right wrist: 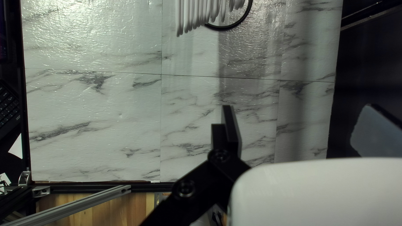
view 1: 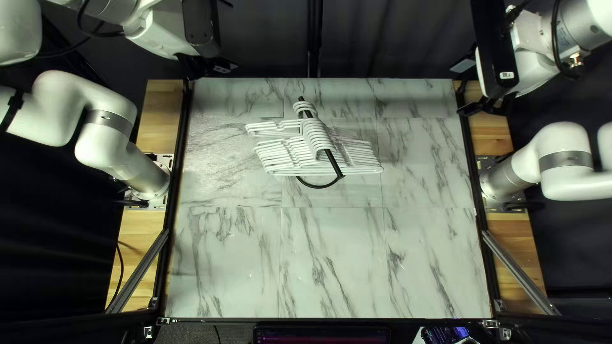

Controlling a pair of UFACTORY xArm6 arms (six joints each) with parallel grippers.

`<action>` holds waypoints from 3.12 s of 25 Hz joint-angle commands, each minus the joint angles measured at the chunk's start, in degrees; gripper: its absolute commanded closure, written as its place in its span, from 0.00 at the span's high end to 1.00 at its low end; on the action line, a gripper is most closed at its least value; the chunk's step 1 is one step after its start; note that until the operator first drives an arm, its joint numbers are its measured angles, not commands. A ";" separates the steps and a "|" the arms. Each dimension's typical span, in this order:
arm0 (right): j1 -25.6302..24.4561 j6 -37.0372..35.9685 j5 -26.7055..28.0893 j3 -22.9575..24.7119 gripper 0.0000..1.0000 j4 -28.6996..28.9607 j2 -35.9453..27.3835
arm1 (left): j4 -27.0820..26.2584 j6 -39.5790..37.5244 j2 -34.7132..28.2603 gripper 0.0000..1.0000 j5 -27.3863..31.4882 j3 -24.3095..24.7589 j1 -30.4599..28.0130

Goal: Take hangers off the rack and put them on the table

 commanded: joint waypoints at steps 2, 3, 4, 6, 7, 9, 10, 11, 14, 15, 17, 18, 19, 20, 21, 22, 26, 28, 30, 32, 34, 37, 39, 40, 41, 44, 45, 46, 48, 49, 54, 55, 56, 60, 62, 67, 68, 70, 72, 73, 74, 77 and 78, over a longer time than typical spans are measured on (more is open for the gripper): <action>0.00 0.00 0.00 0.00 1.00 0.00 0.00 | 0.00 0.00 0.00 1.00 0.00 0.00 0.00; 0.00 0.00 0.00 0.00 1.00 0.00 0.00 | 0.00 0.00 0.00 1.00 0.00 0.00 0.00; 0.00 0.00 0.00 0.00 1.00 0.00 0.00 | 0.00 0.00 0.00 1.00 0.00 0.00 0.00; 0.00 0.00 0.00 0.00 1.00 0.00 0.00 | 0.00 0.00 0.00 1.00 0.00 0.00 0.00; 0.00 0.00 0.00 0.00 1.00 0.00 0.00 | 0.00 0.00 0.00 1.00 0.00 0.00 0.00; 0.00 0.00 0.00 0.00 1.00 0.00 0.00 | 0.00 0.00 0.00 1.00 0.00 0.00 0.00; 0.00 0.00 0.00 0.00 1.00 0.00 0.00 | 0.00 0.00 0.00 1.00 0.00 0.00 0.00; 0.00 0.00 0.00 0.00 1.00 0.00 0.00 | 0.00 0.00 0.00 1.00 0.00 0.00 0.00; 0.00 0.00 0.00 0.00 1.00 0.00 0.00 | 0.00 0.00 0.00 1.00 0.00 0.00 0.00; 0.00 0.00 0.00 0.00 1.00 0.00 0.00 | 0.00 0.00 0.00 1.00 0.00 0.00 0.00; 0.00 0.00 0.00 0.00 1.00 0.00 0.00 | 0.00 0.00 0.00 1.00 0.00 0.00 0.00; 0.00 0.00 0.00 0.00 1.00 0.00 0.00 | 0.00 0.00 0.00 1.00 0.00 0.00 0.00; 0.00 0.00 0.00 0.00 1.00 0.00 0.00 | 0.00 0.00 0.00 1.00 0.00 0.00 0.00; 0.00 0.00 0.00 0.00 1.00 0.00 0.00 | 0.00 0.00 0.00 1.00 0.00 0.00 0.00; 0.00 0.00 0.00 0.00 1.00 0.00 0.00 | 0.00 0.00 0.00 1.00 0.00 0.00 0.00; 0.00 0.00 0.00 0.00 1.00 0.00 0.00 | 0.00 0.00 0.00 1.00 0.00 0.00 0.00; 0.00 0.00 0.00 0.00 1.00 0.00 0.00 | 0.00 0.00 0.00 1.00 0.00 0.00 0.00; 0.00 0.00 0.00 0.00 1.00 0.00 0.00 | 0.00 0.00 0.00 1.00 0.00 0.00 0.00; 0.00 0.00 0.00 0.00 1.00 0.00 0.00 | 0.00 0.00 0.00 1.00 0.00 0.00 0.00; 0.00 0.00 0.00 0.00 1.00 0.00 0.00 | 0.00 0.00 0.00 1.00 0.00 0.00 0.00; 0.00 0.00 0.00 0.00 1.00 0.00 0.00 | 0.00 0.00 0.00 1.00 0.00 0.00 0.00; 0.00 0.00 0.00 0.00 1.00 0.00 0.00 | 0.00 0.00 0.00 1.00 0.00 0.00 0.00; 0.00 0.00 0.00 0.00 1.00 0.00 0.00 | 0.00 0.00 0.00 1.00 0.00 0.00 0.00; 0.00 0.00 0.00 0.00 1.00 0.00 0.00 | 0.00 0.00 0.00 1.00 0.00 0.00 0.00; 0.00 0.00 0.00 0.00 1.00 0.00 0.00 | 0.00 0.00 0.00 1.00 0.00 0.00 0.00; 0.20 0.08 -0.04 0.65 1.00 0.27 -0.27 | 0.00 0.00 0.00 1.00 0.00 0.00 0.00; 0.54 0.81 -0.42 0.91 1.00 0.55 0.48 | 0.00 0.00 0.00 1.00 0.00 0.00 0.00; 1.22 1.91 -0.48 0.85 1.00 0.36 1.16 | 0.00 0.00 0.00 1.00 0.00 0.00 0.00; 3.55 5.13 -0.78 0.92 1.00 -0.73 2.50 | 0.00 0.00 0.00 1.00 0.00 0.00 0.00; 4.41 6.30 -0.99 1.08 1.00 -1.20 3.00 | 0.00 0.00 0.00 1.00 0.00 0.00 0.00; 9.05 13.87 -4.03 2.84 1.00 -4.42 7.90 | 0.00 0.00 0.00 1.00 0.00 0.00 0.00; 10.08 15.46 -4.84 3.11 1.00 -5.23 9.01 | 0.00 0.00 0.00 1.00 0.00 0.00 0.00; 11.07 16.86 -5.51 3.27 1.00 -6.02 9.92 | 0.00 0.00 0.00 1.00 0.00 0.00 0.00; 15.53 22.56 -9.10 4.69 1.00 -9.16 12.80 | 0.00 0.00 0.00 1.00 0.00 0.00 0.00; 17.02 24.56 -10.91 5.63 1.00 -10.31 13.57 | 0.00 0.00 0.00 1.00 0.00 0.00 0.00; 19.67 28.41 -18.58 9.75 1.00 -12.57 15.61 | 0.00 0.00 0.00 1.00 0.00 0.00 0.00; 19.90 28.98 -21.00 10.58 1.00 -12.90 16.59 | 0.00 0.00 0.00 1.00 0.00 0.00 0.00; 20.13 29.57 -24.93 11.67 1.00 -13.15 18.31 | 0.00 0.00 0.00 1.00 0.00 0.00 0.00; 20.41 30.51 -27.39 12.11 1.00 -13.47 19.84 | 0.00 0.00 0.00 1.00 0.00 0.00 0.00; 20.85 31.86 -28.71 12.14 1.00 -14.04 21.03 | 0.00 0.00 0.00 1.00 0.00 0.00 0.00; 21.03 32.40 -29.04 12.14 1.00 -14.29 21.35 | 0.00 0.00 0.00 1.00 0.00 0.00 0.00; 22.93 37.72 -29.68 12.51 1.00 -16.76 22.62 | 0.00 0.00 0.00 1.00 0.00 0.00 0.00; 23.11 39.35 -30.40 13.46 1.00 -17.67 22.51 | 0.00 0.00 0.00 1.00 0.00 0.00 0.00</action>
